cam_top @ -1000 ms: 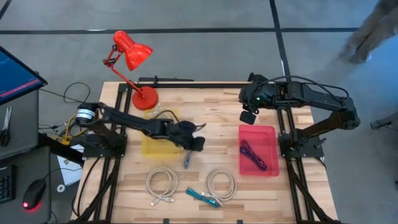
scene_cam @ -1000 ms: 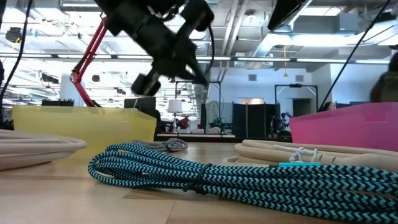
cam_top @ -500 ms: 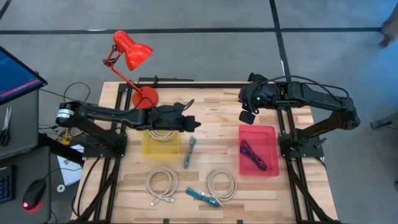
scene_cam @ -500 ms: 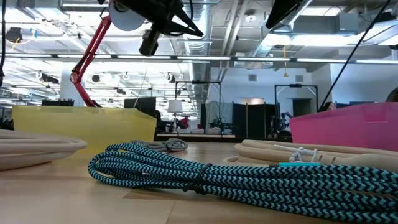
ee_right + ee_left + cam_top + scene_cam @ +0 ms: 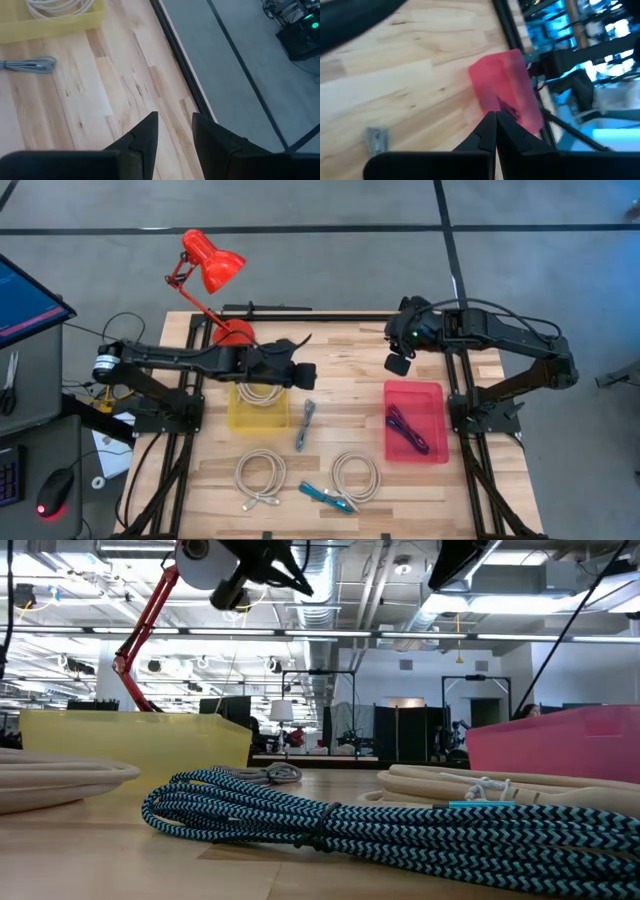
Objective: Pick & Place USB Port
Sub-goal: Put the black and white charger cable into the pink bin
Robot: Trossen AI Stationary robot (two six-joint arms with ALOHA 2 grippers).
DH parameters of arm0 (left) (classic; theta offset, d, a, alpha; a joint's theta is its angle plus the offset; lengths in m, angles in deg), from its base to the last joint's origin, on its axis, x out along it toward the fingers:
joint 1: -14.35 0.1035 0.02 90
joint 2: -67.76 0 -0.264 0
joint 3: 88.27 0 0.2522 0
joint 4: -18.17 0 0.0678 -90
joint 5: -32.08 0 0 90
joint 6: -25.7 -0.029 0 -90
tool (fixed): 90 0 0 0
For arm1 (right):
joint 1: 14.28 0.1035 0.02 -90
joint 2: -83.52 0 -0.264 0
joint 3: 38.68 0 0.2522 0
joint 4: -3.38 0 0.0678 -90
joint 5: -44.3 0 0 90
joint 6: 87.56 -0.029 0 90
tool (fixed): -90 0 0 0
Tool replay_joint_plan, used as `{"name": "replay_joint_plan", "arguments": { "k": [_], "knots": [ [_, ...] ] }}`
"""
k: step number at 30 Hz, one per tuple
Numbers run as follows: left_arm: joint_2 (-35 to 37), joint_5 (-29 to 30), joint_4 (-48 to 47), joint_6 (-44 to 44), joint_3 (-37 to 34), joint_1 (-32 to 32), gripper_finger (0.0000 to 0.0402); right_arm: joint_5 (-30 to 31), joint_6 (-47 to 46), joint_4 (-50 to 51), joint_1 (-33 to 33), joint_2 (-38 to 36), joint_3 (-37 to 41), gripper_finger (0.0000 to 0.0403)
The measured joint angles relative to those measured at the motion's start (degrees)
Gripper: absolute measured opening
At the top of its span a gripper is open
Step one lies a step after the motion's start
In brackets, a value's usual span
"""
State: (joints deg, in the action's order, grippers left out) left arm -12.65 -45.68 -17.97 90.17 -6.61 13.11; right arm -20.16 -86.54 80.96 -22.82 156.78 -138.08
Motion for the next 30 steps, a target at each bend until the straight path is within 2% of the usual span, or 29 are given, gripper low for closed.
{"name": "replay_joint_plan", "arguments": {
  "k": [5, 10, 18, 24, 30],
  "knots": [
    [-4.86, 1.26, -4.33, -3.29, 6.99, 0.01, 0.0003, 0.00, -0.01, 0.02, -1.36, 0.00, 0.00, 0.0111],
    [-12.97, 0.70, -9.60, -4.27, 12.41, -0.71, 0.0002, -0.02, -0.58, 0.23, -2.21, 0.00, 0.00, 0.0111],
    [-23.98, -2.28, -26.60, -2.80, 21.64, -2.99, 0.0002, -0.02, -0.61, 0.90, -2.56, 0.00, 0.00, 0.0111],
    [-28.22, -3.28, -39.17, -1.87, 28.81, -2.95, 0.0002, -0.02, -0.63, 0.86, -2.55, 0.00, 0.00, 0.0111],
    [-29.52, -3.35, -43.46, 0.61, 29.05, -2.85, 0.0002, -0.02, -0.61, 0.84, -2.55, 0.01, 0.00, 0.0111]
  ]
}}
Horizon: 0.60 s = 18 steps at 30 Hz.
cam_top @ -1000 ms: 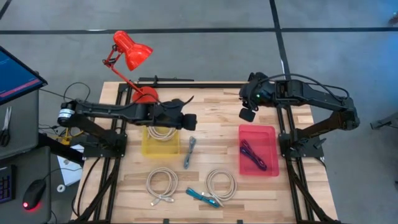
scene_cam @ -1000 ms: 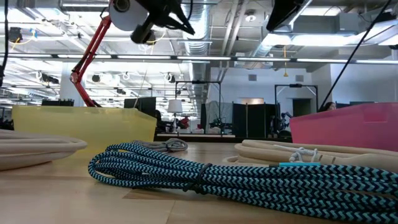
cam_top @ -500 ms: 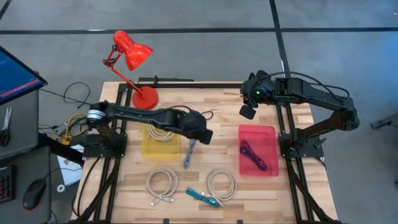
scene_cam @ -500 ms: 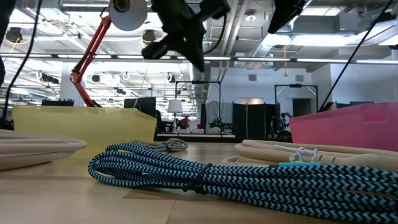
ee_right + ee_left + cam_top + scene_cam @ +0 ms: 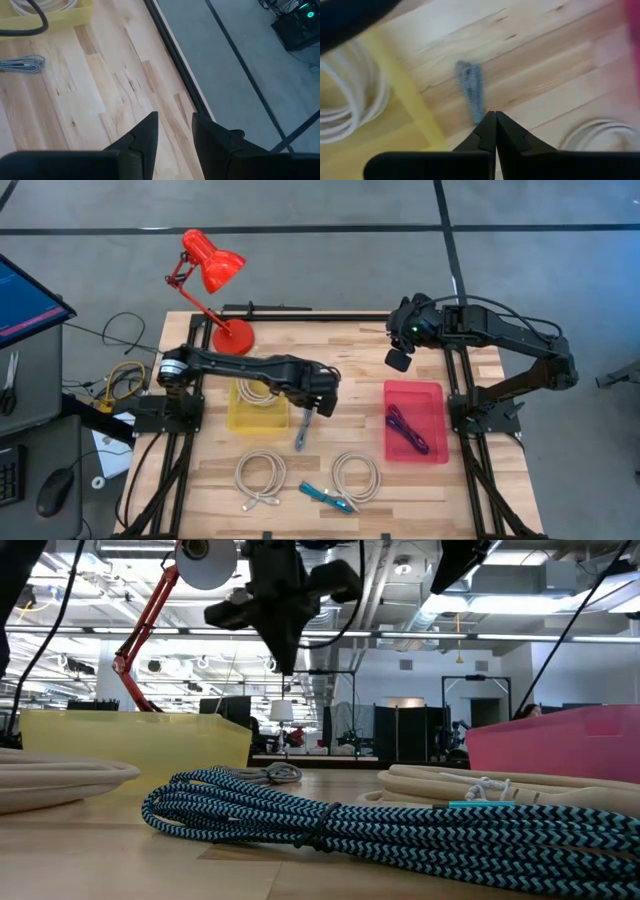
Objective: Pick & Place USB Port
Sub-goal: Put the black and white charger cable into the pink bin
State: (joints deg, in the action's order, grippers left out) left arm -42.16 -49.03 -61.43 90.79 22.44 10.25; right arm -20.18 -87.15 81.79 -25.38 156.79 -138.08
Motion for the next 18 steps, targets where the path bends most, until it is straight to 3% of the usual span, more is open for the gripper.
{"name": "replay_joint_plan", "arguments": {
  "k": [18],
  "knots": [
    [-5.04, -1.70, 0.97, 1.60, -0.22, 0.04, 0.0003, 0.00, 0.00, -0.39, 0.02, 0.01, 0.00, 0.0111]
  ]
}}
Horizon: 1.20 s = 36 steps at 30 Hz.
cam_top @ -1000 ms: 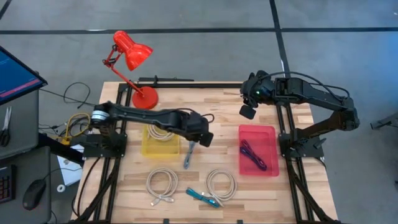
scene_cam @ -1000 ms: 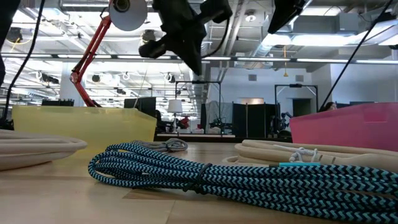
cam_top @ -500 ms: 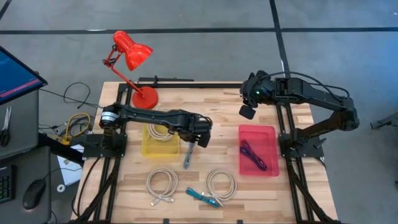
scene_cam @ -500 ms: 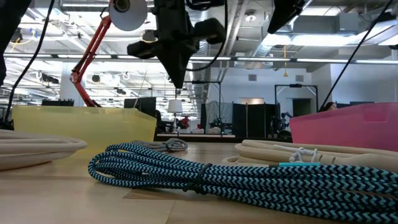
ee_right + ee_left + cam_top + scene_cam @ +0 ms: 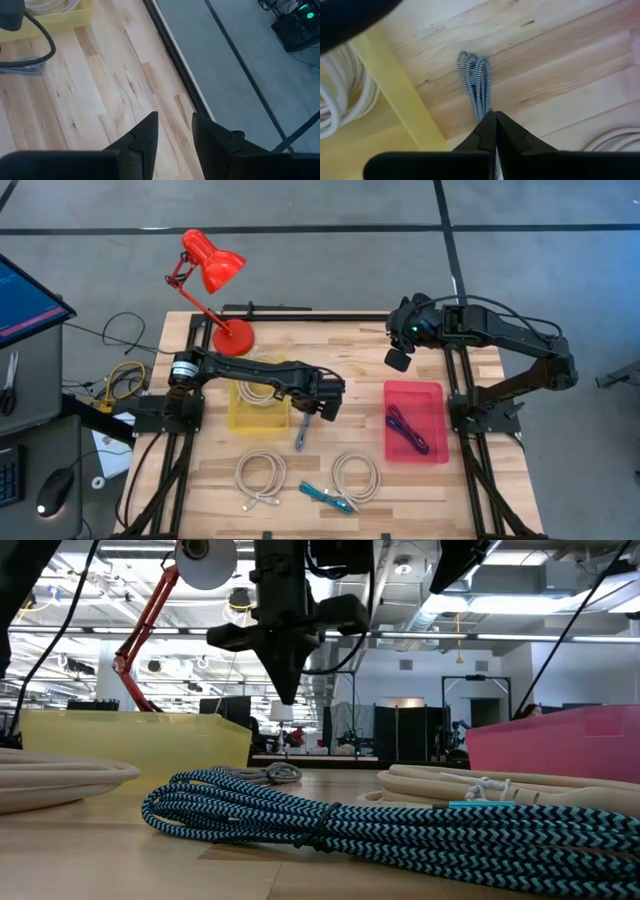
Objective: Pick & Place USB Port
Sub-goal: Put the black and white charger cable into the pink bin
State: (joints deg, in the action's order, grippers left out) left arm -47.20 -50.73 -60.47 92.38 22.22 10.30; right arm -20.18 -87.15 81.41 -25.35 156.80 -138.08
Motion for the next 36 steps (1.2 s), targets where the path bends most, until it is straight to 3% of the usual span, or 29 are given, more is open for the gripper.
{"name": "replay_joint_plan", "arguments": {
  "k": [6, 17, 25, 36],
  "knots": [
    [-0.62, 0.02, 1.56, -1.99, -0.10, -0.02, 0.0020, -0.07, 0.00, -0.02, 0.00, 0.00, 0.00, 0.0111],
    [-1.44, -2.98, 3.66, -3.86, -5.86, 0.00, 0.0113, -0.17, -0.44, -0.02, -0.02, 0.02, 0.00, 0.0111],
    [-1.44, -2.96, 12.55, -3.57, -8.81, 0.00, 0.0167, -0.17, -0.46, 0.00, -0.02, 0.02, 0.00, 0.0111],
    [-1.42, -2.76, 14.35, -3.01, -12.61, 1.86, 0.0168, -0.17, -0.46, -0.02, -0.02, 0.02, 0.00, 0.0111]
  ]
}}
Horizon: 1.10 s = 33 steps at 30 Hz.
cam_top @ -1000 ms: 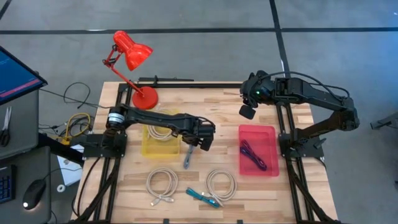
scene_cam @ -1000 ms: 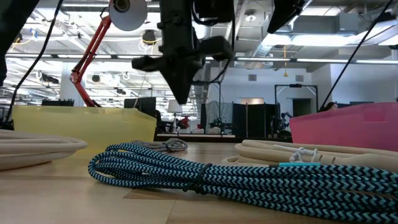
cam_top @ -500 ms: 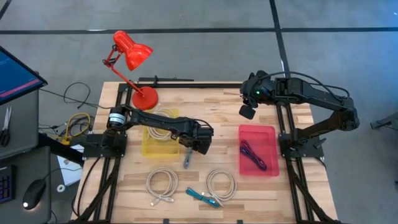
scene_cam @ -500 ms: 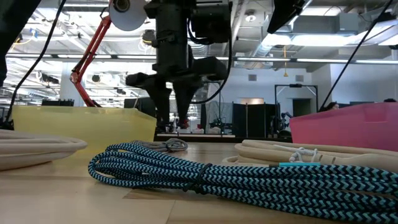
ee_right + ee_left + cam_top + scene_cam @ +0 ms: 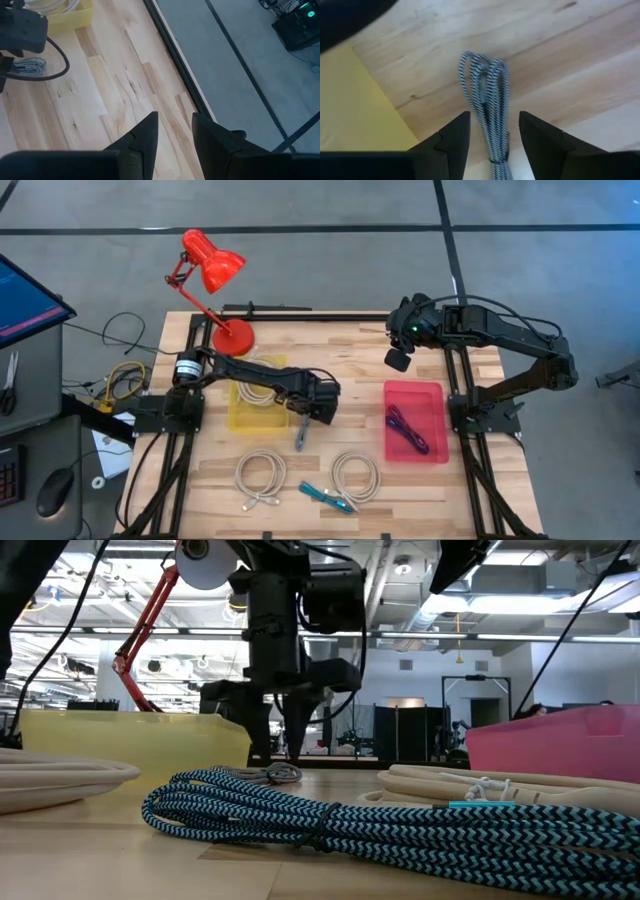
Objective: Pick & Place USB Port
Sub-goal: Put the black and white charger cable into the pink bin
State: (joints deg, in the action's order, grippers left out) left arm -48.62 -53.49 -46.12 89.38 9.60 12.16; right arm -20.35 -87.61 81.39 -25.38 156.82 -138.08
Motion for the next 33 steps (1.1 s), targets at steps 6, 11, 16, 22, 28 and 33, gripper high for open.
{"name": "replay_joint_plan", "arguments": {
  "k": [6, 11, 16, 22, 28, 33],
  "knots": [
    [0.00, 0.00, 1.51, 0.02, -1.20, 0.35, 0.0159, 0.00, 0.02, 0.00, 0.00, 0.00, 0.00, 0.0111],
    [0.02, -0.02, 5.65, 0.05, -2.70, 0.35, 0.0159, 0.02, 0.02, 0.00, 0.00, 0.00, 0.00, 0.0111],
    [0.06, -0.20, 8.14, 0.26, -4.09, 0.35, 0.0154, 0.02, 0.02, 0.02, 0.00, 0.00, 0.00, 0.0111],
    [0.21, -1.27, 9.33, 0.27, -6.32, 0.28, 0.0127, 0.04, 0.02, 0.00, 0.00, 0.00, 0.00, 0.0111],
    [0.31, -1.60, 10.11, 0.27, -6.62, 0.26, 0.0054, 0.08, 0.04, 0.01, 0.00, 0.00, 0.00, 0.0111],
    [0.35, -1.68, 10.38, 0.05, -6.64, 0.20, 0.0016, 0.11, 0.04, 0.00, 0.00, 0.00, 0.00, 0.0111]
  ]
}}
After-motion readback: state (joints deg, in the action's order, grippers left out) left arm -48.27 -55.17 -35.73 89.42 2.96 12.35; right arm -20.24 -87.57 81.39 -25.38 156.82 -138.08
